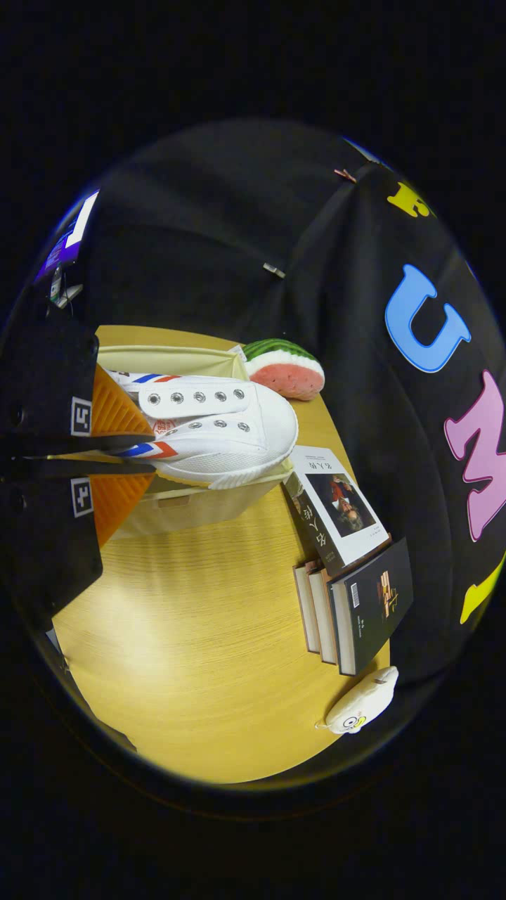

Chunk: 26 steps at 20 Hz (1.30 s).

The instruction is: Open the storage box then place both shoes into the box .Put the left shoe in first, then the right shoe, with the right side of both shoes facing outward in a uniform manner.

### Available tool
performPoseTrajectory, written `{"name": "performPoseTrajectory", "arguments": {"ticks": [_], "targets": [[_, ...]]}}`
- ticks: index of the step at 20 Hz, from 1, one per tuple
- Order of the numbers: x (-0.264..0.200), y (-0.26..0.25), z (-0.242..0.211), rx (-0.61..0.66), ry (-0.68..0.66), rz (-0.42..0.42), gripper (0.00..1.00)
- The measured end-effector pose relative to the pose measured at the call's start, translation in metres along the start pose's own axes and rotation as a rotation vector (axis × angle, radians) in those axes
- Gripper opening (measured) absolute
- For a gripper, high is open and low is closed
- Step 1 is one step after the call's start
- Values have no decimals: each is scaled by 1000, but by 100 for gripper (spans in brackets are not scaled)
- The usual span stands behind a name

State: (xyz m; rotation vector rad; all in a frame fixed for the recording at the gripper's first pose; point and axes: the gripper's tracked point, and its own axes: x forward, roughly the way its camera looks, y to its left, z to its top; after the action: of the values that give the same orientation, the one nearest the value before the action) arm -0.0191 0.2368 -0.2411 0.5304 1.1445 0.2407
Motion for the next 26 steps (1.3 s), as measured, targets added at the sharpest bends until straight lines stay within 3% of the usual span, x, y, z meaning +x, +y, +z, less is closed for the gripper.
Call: {"name": "performPoseTrajectory", "arguments": {"ticks": [5, 7, 10, 12, 18, 26], "targets": [[12, 4, -3, -17, -4, -54, 8], [10, 12, -7, -11, 5, -29, 12], [1, 26, 16, 44, -78, 50, 58], [-18, 24, 30, 19, -137, 48, 98], [-100, -11, 80, -137, -415, -54, 99], [-235, -62, 154, -241, -809, -195, 98]]}}
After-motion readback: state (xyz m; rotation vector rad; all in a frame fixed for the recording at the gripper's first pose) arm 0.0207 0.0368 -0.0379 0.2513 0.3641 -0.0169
